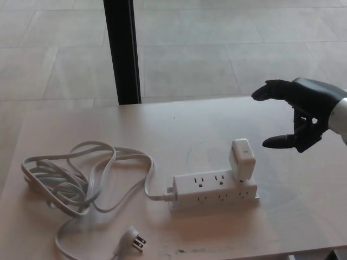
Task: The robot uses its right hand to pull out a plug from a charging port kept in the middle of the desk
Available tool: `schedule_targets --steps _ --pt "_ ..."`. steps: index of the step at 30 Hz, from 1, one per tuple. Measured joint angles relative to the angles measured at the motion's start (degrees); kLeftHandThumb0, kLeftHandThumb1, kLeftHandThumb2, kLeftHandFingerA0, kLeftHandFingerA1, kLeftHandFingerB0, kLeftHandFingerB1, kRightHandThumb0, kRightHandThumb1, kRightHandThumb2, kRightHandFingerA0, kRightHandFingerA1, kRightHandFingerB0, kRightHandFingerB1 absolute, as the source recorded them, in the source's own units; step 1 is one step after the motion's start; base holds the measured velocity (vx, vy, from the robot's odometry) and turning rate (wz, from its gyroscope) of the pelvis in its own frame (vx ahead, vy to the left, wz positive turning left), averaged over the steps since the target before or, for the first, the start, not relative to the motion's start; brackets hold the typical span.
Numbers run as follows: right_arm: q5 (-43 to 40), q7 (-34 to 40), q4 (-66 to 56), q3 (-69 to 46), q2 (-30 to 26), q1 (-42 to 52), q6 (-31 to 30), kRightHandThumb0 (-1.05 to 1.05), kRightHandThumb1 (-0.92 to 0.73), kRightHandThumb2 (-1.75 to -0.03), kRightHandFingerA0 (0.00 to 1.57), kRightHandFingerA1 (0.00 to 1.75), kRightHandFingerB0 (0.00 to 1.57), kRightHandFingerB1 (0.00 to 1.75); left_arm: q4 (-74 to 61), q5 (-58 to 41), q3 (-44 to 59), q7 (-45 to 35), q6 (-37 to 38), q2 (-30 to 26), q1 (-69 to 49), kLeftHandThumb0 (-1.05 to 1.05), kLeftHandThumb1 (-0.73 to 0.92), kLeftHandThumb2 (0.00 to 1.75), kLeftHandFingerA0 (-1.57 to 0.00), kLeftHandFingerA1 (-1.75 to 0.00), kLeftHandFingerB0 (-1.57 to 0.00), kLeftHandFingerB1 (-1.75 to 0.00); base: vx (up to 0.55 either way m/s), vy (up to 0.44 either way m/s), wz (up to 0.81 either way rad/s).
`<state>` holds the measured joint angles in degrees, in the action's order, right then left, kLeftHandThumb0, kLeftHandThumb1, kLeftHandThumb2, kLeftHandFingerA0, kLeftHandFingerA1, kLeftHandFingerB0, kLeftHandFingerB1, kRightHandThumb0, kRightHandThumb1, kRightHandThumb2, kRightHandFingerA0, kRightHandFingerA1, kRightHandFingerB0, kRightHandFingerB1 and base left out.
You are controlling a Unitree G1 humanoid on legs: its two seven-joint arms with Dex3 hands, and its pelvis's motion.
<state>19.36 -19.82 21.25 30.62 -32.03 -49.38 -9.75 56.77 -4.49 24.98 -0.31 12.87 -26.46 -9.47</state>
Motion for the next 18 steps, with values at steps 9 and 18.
schedule_targets --steps 9,18 --pt "5.22 -0.91 1.41 2.52 4.18 -0.15 1.43 -0.85 -0.45 -0.86 0.92 1.31 0.15 0.45 -0.24 -0.39 -0.62 -0.10 0.00 -0.06 0.06 -0.60 0.54 0.57 -0.77 -0.58 -0.64 -0.45 0.00 0.000 0.00" --pt "8.92 -1.62 1.92 2.82 5.66 0.34 1.62 -0.87 -0.44 -0.86 0.96 1.35 0.16 0.48 0.08 -0.40 -1.44 -0.10 0.02 -0.22 0.05 -0.60 0.55 0.57 -0.79 -0.58 -0.65 -0.46 0.00 0.000 0.00"
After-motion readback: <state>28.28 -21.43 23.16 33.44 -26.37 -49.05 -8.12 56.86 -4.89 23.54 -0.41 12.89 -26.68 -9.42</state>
